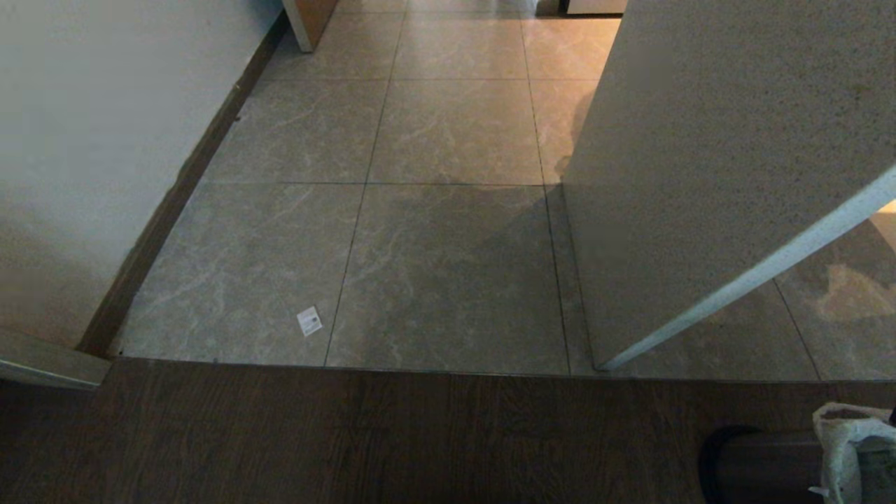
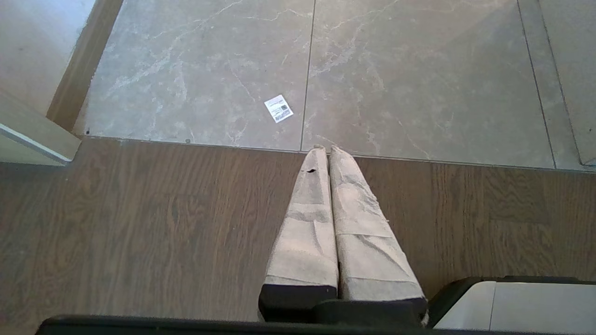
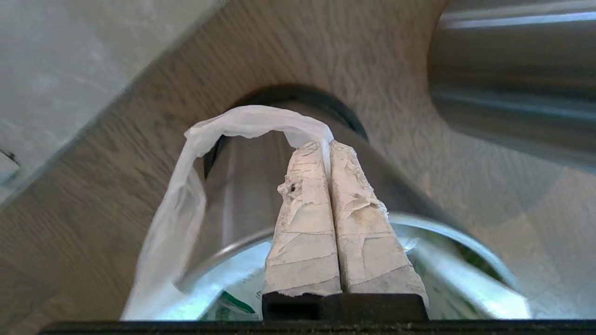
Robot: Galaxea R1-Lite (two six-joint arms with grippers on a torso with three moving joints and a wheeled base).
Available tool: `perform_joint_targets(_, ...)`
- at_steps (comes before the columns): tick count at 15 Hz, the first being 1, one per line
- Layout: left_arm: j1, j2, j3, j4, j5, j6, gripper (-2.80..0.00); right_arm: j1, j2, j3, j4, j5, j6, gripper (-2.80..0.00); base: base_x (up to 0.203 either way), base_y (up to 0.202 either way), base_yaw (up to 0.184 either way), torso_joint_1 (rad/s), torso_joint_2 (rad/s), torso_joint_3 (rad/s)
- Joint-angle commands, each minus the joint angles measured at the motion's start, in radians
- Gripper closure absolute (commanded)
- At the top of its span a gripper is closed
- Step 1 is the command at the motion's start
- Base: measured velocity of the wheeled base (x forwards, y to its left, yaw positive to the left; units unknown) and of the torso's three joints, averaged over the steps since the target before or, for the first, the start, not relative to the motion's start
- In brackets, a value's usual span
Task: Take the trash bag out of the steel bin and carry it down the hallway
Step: Pick up the trash bag
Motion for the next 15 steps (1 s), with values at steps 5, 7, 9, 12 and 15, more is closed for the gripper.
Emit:
perform_joint_targets(5,0.0,0.0,0.0,0.0,0.001,-0.001,0.0,-0.001,-0.243,0.112,0.001,0.069,-0.061,0.0,0.0,0.0,0.0,0.0,0.0,0.0)
perform_joint_targets(7,0.0,0.0,0.0,0.0,0.001,0.0,0.0,-0.007,-0.292,0.178,0.068,0.072,-0.208,0.0,0.0,0.0,0.0,0.0,0.0,0.0)
perform_joint_targets(9,0.0,0.0,0.0,0.0,0.001,0.0,0.0,-0.02,-0.326,0.253,0.105,0.07,-0.334,0.0,0.0,0.0,0.0,0.0,0.0,0.0)
perform_joint_targets(12,0.0,0.0,0.0,0.0,0.001,-0.001,0.0,-0.023,-0.369,0.327,0.109,0.039,-0.454,0.0,0.0,0.0,0.0,0.0,0.0,0.0)
perform_joint_targets(15,0.0,0.0,0.0,0.0,0.001,-0.001,0.0,-0.023,-0.422,0.393,0.141,0.021,-0.513,0.0,0.0,0.0,0.0,0.0,0.0,0.0)
